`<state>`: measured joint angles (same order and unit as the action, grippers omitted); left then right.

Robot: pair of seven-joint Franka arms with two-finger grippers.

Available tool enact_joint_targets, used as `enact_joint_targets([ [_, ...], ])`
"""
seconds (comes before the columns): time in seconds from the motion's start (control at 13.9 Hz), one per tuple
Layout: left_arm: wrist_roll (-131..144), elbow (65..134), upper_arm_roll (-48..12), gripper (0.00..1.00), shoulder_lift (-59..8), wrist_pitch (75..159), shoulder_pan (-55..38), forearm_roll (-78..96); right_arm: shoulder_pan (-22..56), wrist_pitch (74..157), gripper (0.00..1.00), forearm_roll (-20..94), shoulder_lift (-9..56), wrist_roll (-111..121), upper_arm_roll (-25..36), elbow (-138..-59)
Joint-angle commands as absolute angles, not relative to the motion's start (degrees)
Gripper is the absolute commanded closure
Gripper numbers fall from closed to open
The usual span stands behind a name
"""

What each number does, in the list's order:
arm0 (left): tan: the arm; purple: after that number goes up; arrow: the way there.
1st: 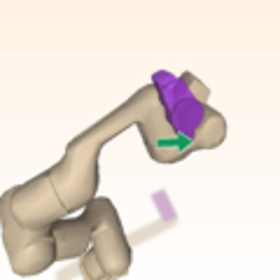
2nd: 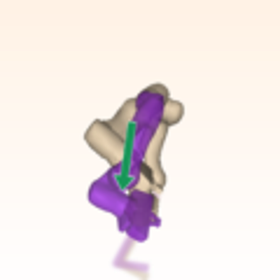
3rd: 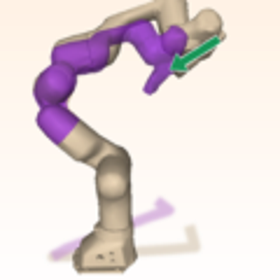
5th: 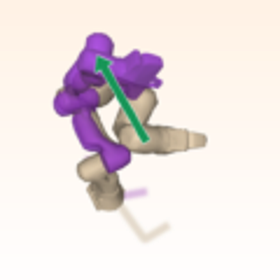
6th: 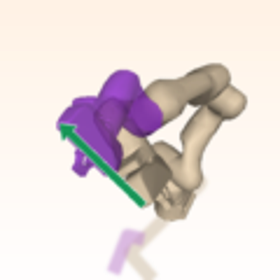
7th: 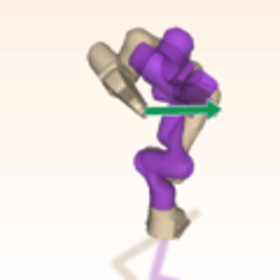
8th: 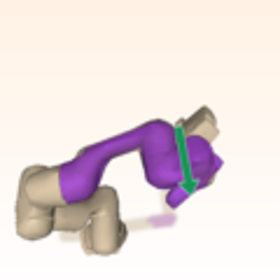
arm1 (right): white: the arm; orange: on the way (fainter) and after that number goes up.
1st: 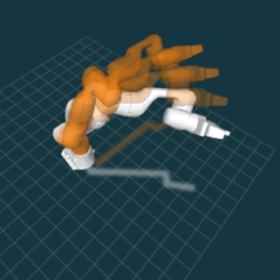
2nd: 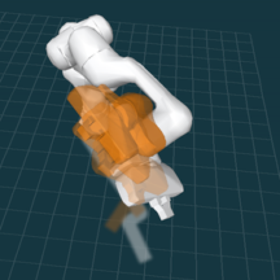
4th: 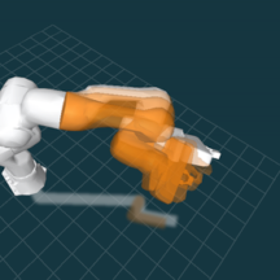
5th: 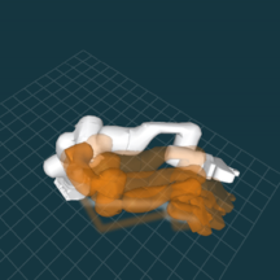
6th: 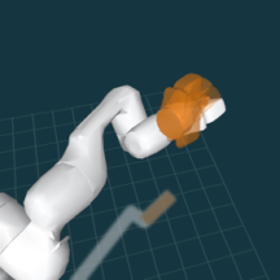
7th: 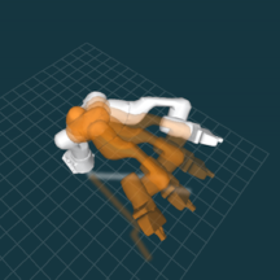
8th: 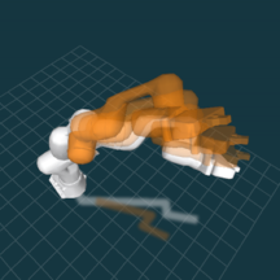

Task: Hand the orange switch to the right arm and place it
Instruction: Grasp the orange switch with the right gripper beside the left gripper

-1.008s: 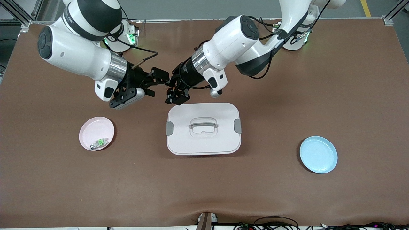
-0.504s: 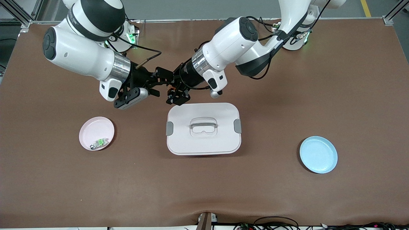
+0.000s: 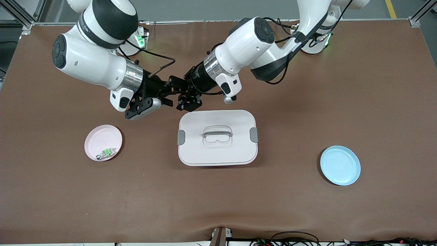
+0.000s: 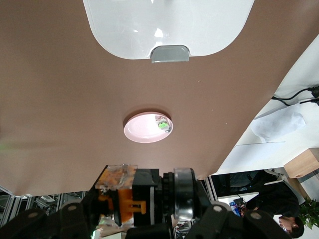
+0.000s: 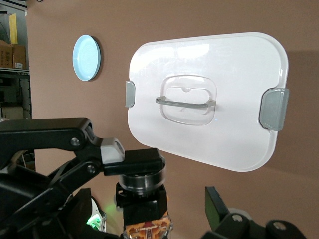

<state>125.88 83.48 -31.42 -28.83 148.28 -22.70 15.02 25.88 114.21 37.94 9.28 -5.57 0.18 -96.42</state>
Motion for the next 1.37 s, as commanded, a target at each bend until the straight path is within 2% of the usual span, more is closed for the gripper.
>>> enact_joint_targets([
  [0.0, 125.7, 83.6, -31.4, 0.82, -28.1, 148.4, -22.9, 14.2, 26.7, 114.5, 0.17, 38.6, 9.8, -4.6, 0.9, -95.3],
  [0.14, 125.7, 83.6, -31.4, 0.82, -28.0, 148.4, -22.8, 14.2, 26.6, 114.5, 0.50, 38.5, 9.8, -0.6, 0.9, -95.3],
  [0.29, 125.7, 83.6, -31.4, 0.82, -28.1, 148.4, -22.8, 14.2, 26.5, 114.5, 0.66, 38.6, 9.8, 1.7, 0.9, -95.3],
  [0.36, 125.7, 83.6, -31.4, 0.82, -28.1, 148.4, -22.9, 14.2, 26.5, 114.5, 0.92, 38.6, 9.8, 1.7, 0.9, -95.3],
  [0.43, 125.7, 83.5, -31.4, 0.82, -28.1, 148.4, -22.9, 14.2, 26.5, 114.3, 1.00, 39.0, 9.8, 0.7, 0.9, -95.4],
  [0.65, 125.7, 83.6, -31.4, 0.81, -28.1, 148.4, -22.9, 14.2, 26.3, 113.8, 1.00, 39.0, 9.8, 0.5, 0.9, -95.4],
  [0.79, 125.7, 83.5, -31.4, 0.77, -28.1, 148.4, -22.9, 14.2, 26.2, 113.8, 1.00, 39.0, 9.8, 0.5, 1.0, -95.4],
  [1.01, 125.7, 83.5, -31.3, 0.43, -28.0, 148.4, -22.8, 13.7, 26.2, 113.8, 1.00, 38.6, 9.8, 1.1, 1.0, -95.4],
  [1.15, 125.9, 83.5, -31.3, 0.07, -27.6, 148.4, -22.6, 13.6, 26.3, 113.7, 1.00, 38.6, 9.8, 1.2, 1.0, -95.4],
  [1.22, 126.2, 83.4, -31.4, 0.00, -27.6, 148.4, -22.6, 13.7, 26.4, 113.8, 1.00, 38.6, 9.8, 1.1, 1.0, -95.4],
  [1.3, 126.2, 83.3, -31.3, 0.00, -27.6, 148.4, -22.6, 13.7, 26.5, 113.8, 1.00, 38.6, 9.8, 1.1, 1.0, -95.4],
])
